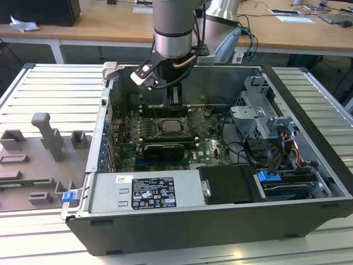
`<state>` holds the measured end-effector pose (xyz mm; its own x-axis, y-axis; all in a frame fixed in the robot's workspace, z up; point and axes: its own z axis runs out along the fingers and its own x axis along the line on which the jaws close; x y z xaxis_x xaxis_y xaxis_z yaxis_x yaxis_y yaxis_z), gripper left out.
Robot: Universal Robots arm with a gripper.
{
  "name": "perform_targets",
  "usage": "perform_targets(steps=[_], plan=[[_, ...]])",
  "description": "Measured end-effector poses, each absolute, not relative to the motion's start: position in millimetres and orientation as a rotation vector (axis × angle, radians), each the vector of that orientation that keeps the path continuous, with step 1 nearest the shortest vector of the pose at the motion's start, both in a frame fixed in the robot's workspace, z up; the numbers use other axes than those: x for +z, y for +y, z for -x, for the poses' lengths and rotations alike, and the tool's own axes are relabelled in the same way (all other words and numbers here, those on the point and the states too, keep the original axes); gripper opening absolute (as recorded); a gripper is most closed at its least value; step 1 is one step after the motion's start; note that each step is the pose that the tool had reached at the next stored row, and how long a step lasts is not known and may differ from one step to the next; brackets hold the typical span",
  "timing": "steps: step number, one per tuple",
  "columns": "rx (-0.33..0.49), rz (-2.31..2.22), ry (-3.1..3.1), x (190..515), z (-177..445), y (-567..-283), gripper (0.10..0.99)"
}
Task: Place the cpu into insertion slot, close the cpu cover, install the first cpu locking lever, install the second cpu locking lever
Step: 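Close the cpu cover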
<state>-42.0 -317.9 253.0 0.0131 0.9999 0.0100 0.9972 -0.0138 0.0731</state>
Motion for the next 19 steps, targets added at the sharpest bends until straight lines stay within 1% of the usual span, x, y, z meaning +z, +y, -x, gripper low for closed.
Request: perform_targets(steps=[5, 19], plan=[[0.09, -2.203, 2.173, 263, 41, -318, 0.106], [0.086, -2.205, 2.175, 264, -4, -318, 0.106]])
